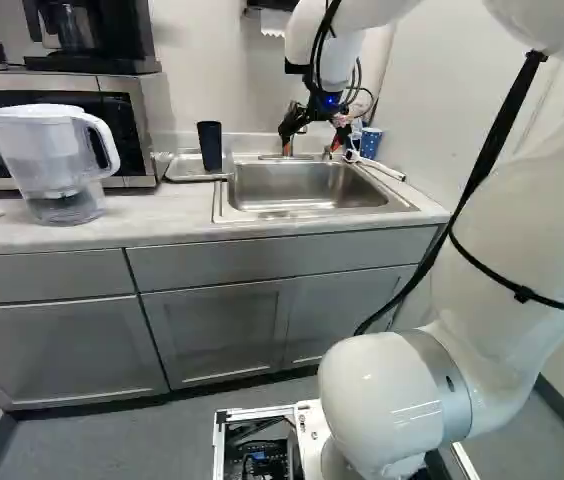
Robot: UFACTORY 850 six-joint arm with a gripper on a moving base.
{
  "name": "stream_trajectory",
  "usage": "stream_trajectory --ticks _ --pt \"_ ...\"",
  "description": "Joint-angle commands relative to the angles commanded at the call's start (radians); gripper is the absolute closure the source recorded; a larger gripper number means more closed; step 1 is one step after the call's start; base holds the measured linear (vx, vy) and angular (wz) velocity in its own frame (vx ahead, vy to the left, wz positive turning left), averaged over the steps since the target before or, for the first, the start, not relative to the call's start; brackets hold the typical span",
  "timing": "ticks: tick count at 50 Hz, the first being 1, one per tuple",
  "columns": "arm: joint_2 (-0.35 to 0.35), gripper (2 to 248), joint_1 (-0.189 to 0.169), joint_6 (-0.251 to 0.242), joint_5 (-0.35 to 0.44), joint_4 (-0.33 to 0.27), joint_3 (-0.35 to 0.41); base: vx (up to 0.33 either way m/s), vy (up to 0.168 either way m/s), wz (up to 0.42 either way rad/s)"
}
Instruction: Rinse the cup and place it in the tray
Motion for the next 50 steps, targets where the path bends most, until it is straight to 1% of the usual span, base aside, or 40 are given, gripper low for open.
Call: stream_trajectory --ticks 22,50 --pt "0.0 3 0.0 0.0 0.0 0.0 0.0 -0.018 0.001 0.009" --pt "0.0 3 0.0 0.0 0.0 0.0 0.0 -0.178 0.032 -0.002"
